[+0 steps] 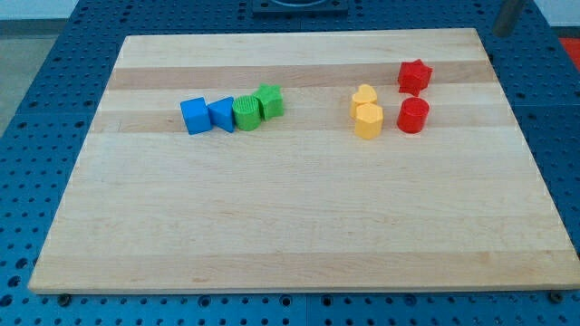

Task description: Push the red star into the yellow heart

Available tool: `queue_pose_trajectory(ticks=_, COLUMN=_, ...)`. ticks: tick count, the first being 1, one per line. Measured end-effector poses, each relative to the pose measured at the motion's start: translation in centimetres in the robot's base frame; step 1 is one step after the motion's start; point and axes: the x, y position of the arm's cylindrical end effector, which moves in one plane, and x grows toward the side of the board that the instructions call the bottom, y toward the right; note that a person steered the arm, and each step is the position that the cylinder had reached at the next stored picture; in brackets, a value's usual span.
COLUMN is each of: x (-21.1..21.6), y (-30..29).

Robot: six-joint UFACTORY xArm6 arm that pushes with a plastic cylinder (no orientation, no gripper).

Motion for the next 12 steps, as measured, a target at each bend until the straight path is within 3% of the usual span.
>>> queue_pose_trajectory(ticks=1, x=3.3, y=-4.2)
queue_pose_trajectory(ticks=3, x=6.7, y=-7.0)
queue_pose_trajectory(ticks=7, x=8.9, y=-11.3)
queue_pose_trajectory(ticks=12, x=21.2, y=-31.8)
